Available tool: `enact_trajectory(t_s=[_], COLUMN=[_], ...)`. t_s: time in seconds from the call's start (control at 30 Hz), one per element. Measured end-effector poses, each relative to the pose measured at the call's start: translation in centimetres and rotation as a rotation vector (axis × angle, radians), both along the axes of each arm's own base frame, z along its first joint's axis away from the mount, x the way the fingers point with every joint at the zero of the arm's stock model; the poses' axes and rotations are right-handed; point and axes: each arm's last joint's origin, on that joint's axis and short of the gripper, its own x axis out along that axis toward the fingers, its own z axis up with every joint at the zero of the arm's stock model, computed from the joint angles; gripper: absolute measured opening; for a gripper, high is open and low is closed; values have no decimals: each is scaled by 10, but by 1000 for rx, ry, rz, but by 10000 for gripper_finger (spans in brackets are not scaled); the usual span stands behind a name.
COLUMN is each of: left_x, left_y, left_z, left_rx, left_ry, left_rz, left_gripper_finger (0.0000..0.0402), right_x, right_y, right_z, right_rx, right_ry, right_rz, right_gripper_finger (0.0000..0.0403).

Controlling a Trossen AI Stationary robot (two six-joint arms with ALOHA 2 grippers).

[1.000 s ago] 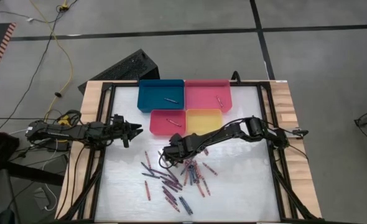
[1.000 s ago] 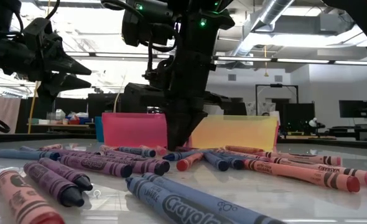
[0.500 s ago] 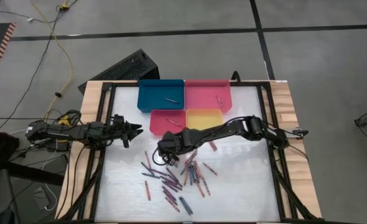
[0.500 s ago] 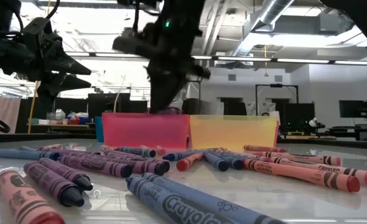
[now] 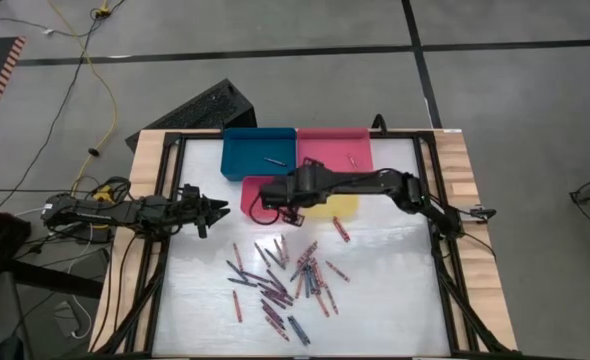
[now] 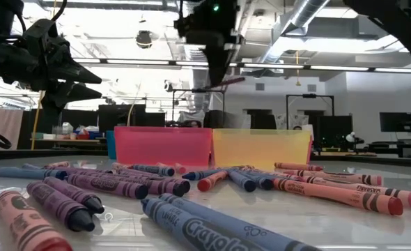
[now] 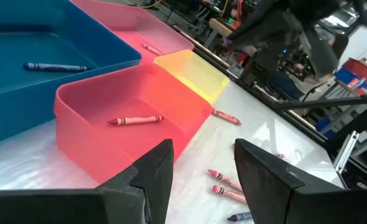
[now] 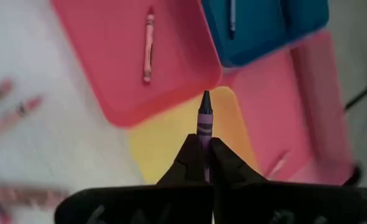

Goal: Sort crayons
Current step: Put the violet crayon into the yellow bin

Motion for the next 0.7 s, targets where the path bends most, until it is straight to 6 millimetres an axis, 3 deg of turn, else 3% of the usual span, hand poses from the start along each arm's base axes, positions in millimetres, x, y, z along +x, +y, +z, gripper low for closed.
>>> enact_trajectory(t_s=[0.27, 0.47, 0.7], left_x=[0, 1, 1], left_y=[-1, -1, 0], left_z=[-1, -1, -1], left_rx=[-3, -6, -4], left_ry=[7, 13, 13], left_rz=[-34, -38, -14], left_gripper_finger=[160, 160, 160], right_x=[-7, -32, -84], right_y=[-22, -28, -24], right_z=[9, 45, 101], right_rx=[-46, 13, 38], right_ry=[96, 12, -143], right_rz=[132, 172, 201], right_gripper_finger=[1, 1, 0])
